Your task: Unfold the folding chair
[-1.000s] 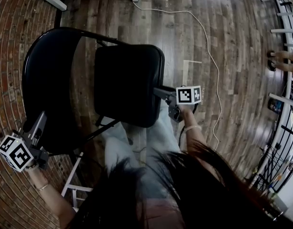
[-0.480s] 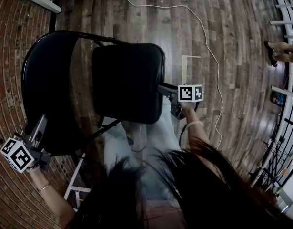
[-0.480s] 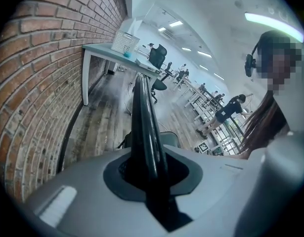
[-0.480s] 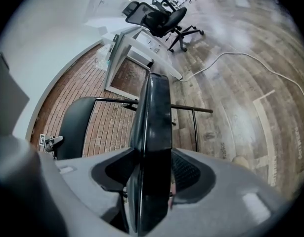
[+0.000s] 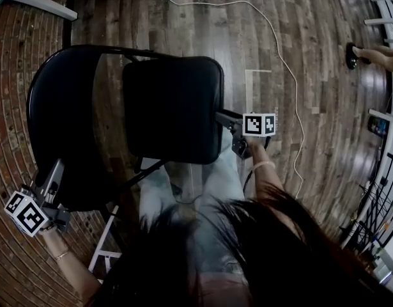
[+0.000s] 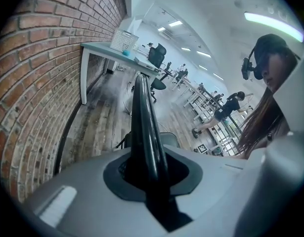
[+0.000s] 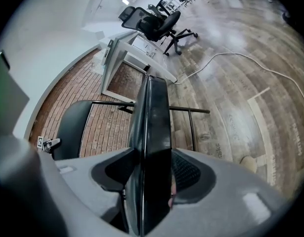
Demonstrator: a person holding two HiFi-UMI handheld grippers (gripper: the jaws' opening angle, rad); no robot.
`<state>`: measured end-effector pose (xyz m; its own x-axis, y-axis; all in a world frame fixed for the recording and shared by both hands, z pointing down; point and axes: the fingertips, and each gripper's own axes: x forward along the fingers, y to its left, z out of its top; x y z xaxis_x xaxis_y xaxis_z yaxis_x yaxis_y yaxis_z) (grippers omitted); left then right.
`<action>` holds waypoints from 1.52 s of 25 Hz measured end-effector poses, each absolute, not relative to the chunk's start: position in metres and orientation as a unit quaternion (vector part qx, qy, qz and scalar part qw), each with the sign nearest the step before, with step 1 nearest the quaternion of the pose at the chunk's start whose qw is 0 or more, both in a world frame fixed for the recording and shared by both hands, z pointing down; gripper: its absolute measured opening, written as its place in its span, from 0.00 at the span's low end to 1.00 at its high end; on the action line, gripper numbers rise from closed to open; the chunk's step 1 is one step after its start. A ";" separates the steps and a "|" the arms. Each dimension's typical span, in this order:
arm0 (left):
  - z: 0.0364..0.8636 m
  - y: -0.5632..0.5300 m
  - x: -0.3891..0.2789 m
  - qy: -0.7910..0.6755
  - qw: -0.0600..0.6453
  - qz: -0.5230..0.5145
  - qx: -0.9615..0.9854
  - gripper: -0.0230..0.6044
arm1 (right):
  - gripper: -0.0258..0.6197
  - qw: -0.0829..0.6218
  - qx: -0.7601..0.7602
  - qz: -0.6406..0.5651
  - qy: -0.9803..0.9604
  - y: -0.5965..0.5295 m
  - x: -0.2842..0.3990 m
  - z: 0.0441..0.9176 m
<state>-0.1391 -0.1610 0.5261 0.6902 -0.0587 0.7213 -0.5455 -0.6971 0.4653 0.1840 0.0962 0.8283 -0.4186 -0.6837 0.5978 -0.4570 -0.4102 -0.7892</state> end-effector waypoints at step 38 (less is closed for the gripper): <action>0.570 -0.138 -0.101 -0.132 0.351 0.362 0.853 0.15 | 0.06 -0.049 -0.613 -0.652 0.443 0.159 0.210 0.910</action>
<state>-0.1008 -0.1377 0.5699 0.7028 0.0288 0.7108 -0.4801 -0.7181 0.5038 0.2097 0.1593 0.9096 -0.2433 -0.4801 0.8428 -0.6073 -0.6021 -0.5183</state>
